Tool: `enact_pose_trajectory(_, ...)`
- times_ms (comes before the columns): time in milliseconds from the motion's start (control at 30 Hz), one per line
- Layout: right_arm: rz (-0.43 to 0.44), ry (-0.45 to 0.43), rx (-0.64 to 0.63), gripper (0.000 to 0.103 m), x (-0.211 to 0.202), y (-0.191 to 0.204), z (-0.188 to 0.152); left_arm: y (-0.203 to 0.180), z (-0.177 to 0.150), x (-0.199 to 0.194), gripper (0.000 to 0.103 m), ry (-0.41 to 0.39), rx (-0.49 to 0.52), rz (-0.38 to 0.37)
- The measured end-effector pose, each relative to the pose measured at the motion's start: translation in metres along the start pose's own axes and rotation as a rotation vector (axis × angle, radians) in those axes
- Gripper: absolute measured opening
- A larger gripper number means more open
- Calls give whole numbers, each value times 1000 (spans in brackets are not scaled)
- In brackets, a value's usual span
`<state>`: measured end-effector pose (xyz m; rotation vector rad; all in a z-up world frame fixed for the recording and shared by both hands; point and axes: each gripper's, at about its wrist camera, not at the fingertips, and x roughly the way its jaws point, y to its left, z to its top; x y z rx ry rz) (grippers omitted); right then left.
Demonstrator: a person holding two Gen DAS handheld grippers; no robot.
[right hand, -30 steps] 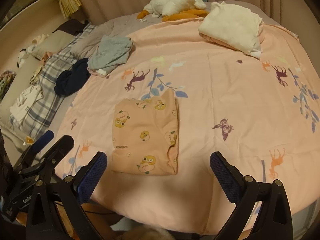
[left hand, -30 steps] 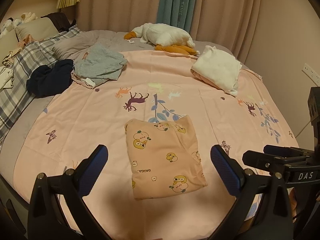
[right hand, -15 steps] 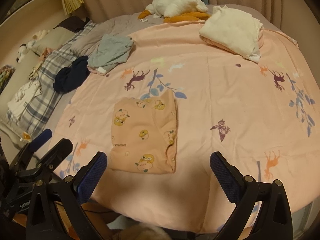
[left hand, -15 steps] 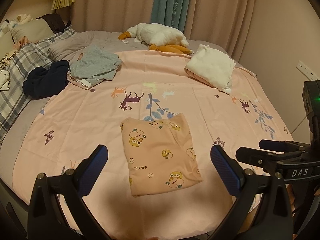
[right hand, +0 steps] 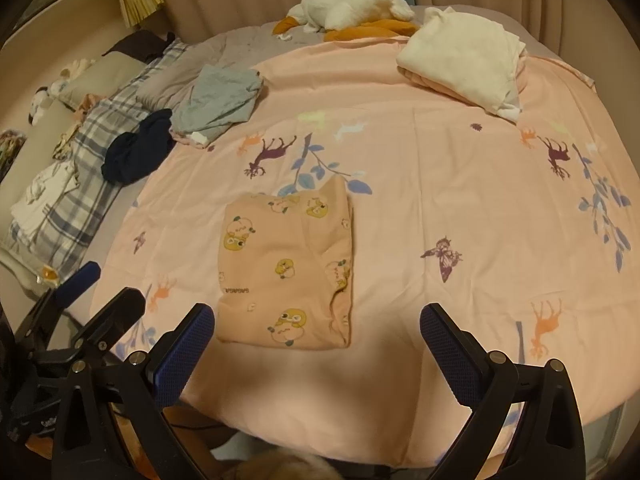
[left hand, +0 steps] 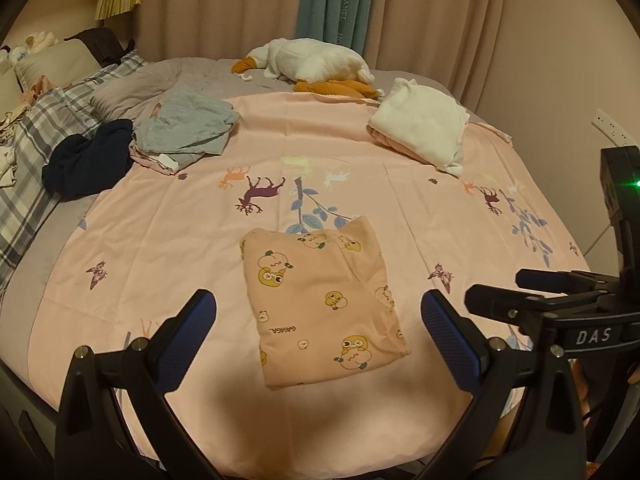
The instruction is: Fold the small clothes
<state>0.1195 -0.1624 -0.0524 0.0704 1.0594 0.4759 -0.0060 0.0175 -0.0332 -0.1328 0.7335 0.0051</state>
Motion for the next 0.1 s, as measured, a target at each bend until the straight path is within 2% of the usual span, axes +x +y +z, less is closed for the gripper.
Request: enact_pose_trajectory(100, -8, 3, -2, 102, 1, 0, 0, -1, -1, 0, 103, -11, 10, 19)
